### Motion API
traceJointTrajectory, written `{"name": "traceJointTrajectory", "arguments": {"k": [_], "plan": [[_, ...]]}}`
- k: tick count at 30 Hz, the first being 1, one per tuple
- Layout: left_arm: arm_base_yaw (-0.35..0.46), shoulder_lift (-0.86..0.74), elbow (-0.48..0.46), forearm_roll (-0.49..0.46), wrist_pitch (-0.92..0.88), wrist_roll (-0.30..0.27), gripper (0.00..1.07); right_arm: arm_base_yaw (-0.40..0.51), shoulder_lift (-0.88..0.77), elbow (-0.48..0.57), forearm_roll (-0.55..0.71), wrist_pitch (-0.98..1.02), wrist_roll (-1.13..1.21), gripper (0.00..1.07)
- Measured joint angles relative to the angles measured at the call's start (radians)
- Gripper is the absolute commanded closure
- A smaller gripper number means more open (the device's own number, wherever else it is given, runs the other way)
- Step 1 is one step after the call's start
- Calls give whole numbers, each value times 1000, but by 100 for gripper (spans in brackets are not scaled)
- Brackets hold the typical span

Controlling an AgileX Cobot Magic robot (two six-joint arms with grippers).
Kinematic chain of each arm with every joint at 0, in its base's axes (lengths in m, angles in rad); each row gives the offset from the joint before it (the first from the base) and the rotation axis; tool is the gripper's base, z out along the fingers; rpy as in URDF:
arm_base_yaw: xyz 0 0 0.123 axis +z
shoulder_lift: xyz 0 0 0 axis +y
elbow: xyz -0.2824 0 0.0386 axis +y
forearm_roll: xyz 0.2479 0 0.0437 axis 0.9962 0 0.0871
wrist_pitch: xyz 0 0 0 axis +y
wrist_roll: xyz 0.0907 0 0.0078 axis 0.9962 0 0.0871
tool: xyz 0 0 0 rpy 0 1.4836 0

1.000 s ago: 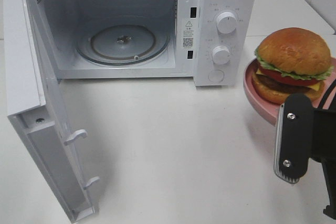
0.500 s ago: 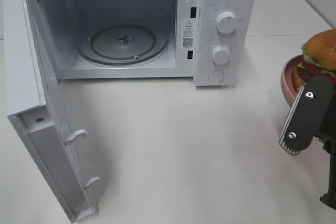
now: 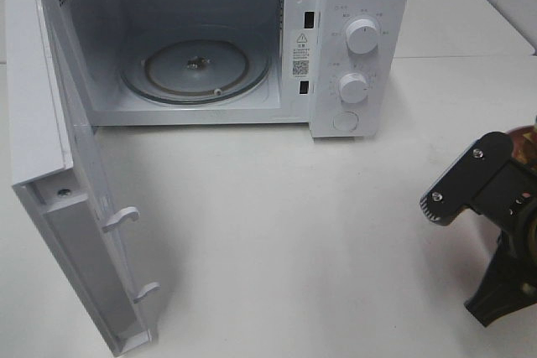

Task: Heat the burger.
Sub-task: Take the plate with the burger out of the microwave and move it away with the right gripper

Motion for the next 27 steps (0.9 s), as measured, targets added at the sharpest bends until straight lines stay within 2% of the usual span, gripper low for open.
{"name": "traceJointTrajectory", "arguments": {"k": [3, 5, 15, 27], "plan": [[0, 0, 0, 0, 0, 0, 6, -9, 26, -8, 1, 0, 31, 107], [0, 0, 0, 0, 0, 0, 6, -41, 119, -52, 2, 16, 105, 107], [0, 0, 0, 0, 0, 0, 6, -120, 307, -164, -8, 19, 159, 106], [0, 0, 0, 0, 0, 0, 6, -184, 447, -189, -21, 5, 220, 100]]}}
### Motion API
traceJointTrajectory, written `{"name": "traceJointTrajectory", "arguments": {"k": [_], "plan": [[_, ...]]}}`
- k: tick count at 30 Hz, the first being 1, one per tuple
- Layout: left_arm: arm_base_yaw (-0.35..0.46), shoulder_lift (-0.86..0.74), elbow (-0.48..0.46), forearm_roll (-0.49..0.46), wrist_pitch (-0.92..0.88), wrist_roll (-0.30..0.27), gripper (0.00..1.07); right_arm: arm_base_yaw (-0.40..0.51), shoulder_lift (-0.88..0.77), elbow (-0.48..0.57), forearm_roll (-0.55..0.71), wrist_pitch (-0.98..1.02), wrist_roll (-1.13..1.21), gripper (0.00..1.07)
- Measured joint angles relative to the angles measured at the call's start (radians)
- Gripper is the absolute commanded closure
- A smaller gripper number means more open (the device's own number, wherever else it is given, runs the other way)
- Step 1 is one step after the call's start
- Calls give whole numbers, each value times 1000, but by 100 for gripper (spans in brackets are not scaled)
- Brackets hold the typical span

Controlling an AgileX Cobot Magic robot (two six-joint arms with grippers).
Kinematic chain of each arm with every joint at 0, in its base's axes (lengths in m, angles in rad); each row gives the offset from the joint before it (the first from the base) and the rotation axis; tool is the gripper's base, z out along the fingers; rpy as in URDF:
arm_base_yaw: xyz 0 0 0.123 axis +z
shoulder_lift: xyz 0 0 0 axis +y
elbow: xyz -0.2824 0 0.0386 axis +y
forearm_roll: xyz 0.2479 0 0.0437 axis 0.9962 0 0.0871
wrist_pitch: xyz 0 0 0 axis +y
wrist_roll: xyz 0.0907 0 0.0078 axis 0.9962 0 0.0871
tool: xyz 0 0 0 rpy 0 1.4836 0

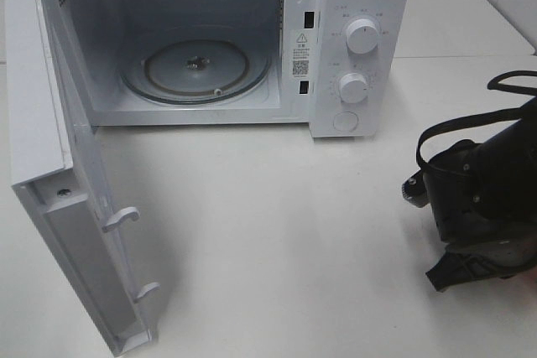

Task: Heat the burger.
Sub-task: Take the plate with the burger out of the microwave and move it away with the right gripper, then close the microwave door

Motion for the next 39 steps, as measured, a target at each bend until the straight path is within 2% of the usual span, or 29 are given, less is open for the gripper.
{"name": "traceJointTrajectory", "arguments": {"k": [5, 6, 7, 8, 10, 11, 12, 14, 20, 22, 27, 29, 30, 32, 33, 34, 36, 37, 39], "plan": [[0, 0, 0, 0, 0, 0, 6, 0, 42, -2, -6, -32, 3, 89], [0, 0, 0, 0, 0, 0, 6, 0, 44, -3, -10, -33, 17, 83], [0, 0, 0, 0, 0, 0, 6, 0, 44, -3, -10, -33, 17, 83], [0, 0, 0, 0, 0, 0, 6, 0, 44, -3, -15, -25, 28, 75], [0, 0, 0, 0, 0, 0, 6, 0, 44, -3, -16, -24, 33, 71], [0, 0, 0, 0, 0, 0, 6, 0, 40, -3, -12, -24, 34, 64], [0, 0, 0, 0, 0, 0, 6, 0, 40, -3, -12, -24, 34, 64], [0, 0, 0, 0, 0, 0, 6, 0, 16, -3, 15, -28, 23, 56], [0, 0, 0, 0, 0, 0, 6, 0, -81, -1, 62, -53, -31, 52], [0, 0, 0, 0, 0, 0, 6, 0, -175, 0, 129, -68, -123, 51], [0, 0, 0, 0, 0, 0, 6, 0, -253, 0, 214, -95, -246, 47], [0, 0, 0, 0, 0, 0, 6, 0, -359, 0, 339, -154, -411, 36], [0, 0, 0, 0, 0, 0, 6, 0, -359, 0, 339, -154, -411, 36], [0, 0, 0, 0, 0, 0, 6, 0, -438, 0, 423, -180, -538, 23], [0, 0, 0, 0, 0, 0, 6, 0, -438, 0, 423, -180, -538, 23], [0, 0, 0, 0, 0, 0, 6, 0, -493, 0, 491, -179, -627, 22], [0, 0, 0, 0, 0, 0, 6, 0, -521, 0, 527, -174, -671, 21], [0, 0, 0, 0, 0, 0, 6, 0, -570, 0, 602, -161, -752, 22], [0, 0, 0, 0, 0, 0, 6, 0, -598, 0, 638, -148, -797, 23]]}}
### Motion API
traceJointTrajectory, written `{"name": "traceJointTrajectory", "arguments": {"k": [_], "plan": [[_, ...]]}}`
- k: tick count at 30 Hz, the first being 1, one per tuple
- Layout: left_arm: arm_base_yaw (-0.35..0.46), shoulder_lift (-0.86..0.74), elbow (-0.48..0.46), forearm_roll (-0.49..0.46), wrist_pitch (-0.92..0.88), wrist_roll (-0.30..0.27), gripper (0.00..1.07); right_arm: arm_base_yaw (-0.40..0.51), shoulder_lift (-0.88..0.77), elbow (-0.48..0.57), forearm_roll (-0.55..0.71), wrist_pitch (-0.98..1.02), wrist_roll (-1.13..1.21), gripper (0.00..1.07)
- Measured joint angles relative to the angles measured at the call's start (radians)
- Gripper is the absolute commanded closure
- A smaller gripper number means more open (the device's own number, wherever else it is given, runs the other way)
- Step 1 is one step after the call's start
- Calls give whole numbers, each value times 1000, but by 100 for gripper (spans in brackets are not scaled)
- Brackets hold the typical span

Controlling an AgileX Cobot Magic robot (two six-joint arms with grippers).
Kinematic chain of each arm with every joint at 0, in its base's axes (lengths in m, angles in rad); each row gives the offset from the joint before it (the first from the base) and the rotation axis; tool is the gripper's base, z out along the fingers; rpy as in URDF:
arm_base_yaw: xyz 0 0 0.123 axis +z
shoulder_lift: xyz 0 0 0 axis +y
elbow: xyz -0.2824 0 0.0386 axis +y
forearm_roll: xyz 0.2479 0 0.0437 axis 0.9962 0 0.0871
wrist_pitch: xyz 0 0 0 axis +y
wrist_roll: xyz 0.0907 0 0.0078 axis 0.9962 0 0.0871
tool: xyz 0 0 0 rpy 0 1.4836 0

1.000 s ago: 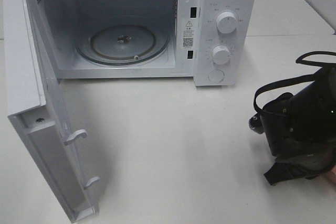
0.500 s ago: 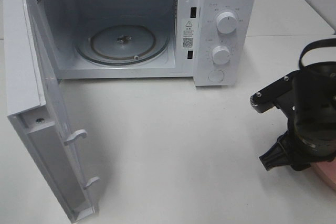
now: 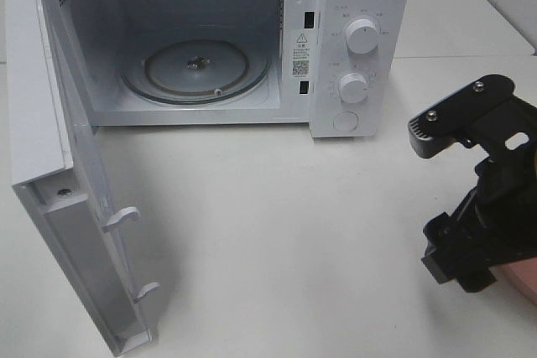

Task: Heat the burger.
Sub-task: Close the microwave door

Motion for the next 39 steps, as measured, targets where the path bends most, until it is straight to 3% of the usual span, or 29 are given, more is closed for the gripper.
{"name": "traceJointTrajectory", "arguments": {"k": [3, 8, 29, 34, 39], "plan": [[0, 0, 0, 0, 0, 0, 6, 0, -104, 0, 103, 61, -138, 23], [0, 0, 0, 0, 0, 0, 6, 0, -226, 0, 164, 156, -218, 25], [0, 0, 0, 0, 0, 0, 6, -5, -719, 0, 220, 351, -292, 30], [0, 0, 0, 0, 0, 0, 6, -74, -819, 3, 230, 356, -316, 31], [0, 0, 0, 0, 0, 0, 6, -200, -950, 41, 302, 357, -381, 31]]}}
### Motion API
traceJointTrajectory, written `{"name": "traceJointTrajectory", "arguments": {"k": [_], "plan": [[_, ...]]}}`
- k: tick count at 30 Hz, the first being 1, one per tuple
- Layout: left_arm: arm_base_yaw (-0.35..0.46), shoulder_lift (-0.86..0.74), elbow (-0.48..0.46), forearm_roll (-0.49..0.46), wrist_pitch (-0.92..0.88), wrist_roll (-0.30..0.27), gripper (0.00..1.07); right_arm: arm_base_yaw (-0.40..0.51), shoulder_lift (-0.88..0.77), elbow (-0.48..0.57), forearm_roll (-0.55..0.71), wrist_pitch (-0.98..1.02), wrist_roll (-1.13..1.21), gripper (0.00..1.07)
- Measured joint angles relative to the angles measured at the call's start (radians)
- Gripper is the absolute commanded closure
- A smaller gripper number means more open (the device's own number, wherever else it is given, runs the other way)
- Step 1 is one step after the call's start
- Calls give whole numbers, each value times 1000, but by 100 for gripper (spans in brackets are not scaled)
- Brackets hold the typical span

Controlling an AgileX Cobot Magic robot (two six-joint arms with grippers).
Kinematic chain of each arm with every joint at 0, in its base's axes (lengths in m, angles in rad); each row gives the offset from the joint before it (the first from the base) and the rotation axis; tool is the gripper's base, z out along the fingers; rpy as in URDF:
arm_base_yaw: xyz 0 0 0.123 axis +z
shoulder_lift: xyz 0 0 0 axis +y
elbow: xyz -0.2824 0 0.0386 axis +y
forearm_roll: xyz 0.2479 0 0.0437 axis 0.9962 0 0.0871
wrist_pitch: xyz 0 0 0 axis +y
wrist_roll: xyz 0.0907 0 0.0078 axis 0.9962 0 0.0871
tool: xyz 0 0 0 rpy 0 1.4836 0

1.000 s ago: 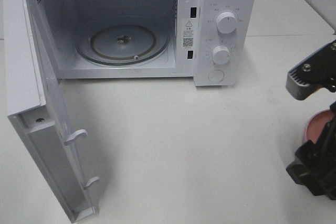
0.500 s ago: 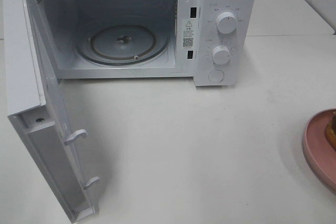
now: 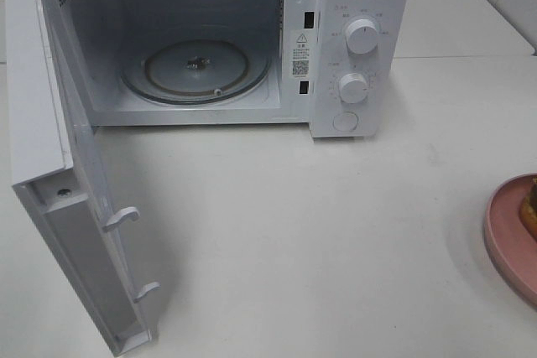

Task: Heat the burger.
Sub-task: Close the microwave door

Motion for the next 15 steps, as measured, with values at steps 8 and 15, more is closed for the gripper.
{"name": "traceJointTrajectory", "arguments": {"k": [8, 15], "plan": [[0, 0, 0, 0, 0, 0, 6, -176, -173, 40, 62, -15, -41, 31], [0, 0, 0, 0, 0, 0, 6, -304, -289, 50, 65, -36, -41, 31]]}}
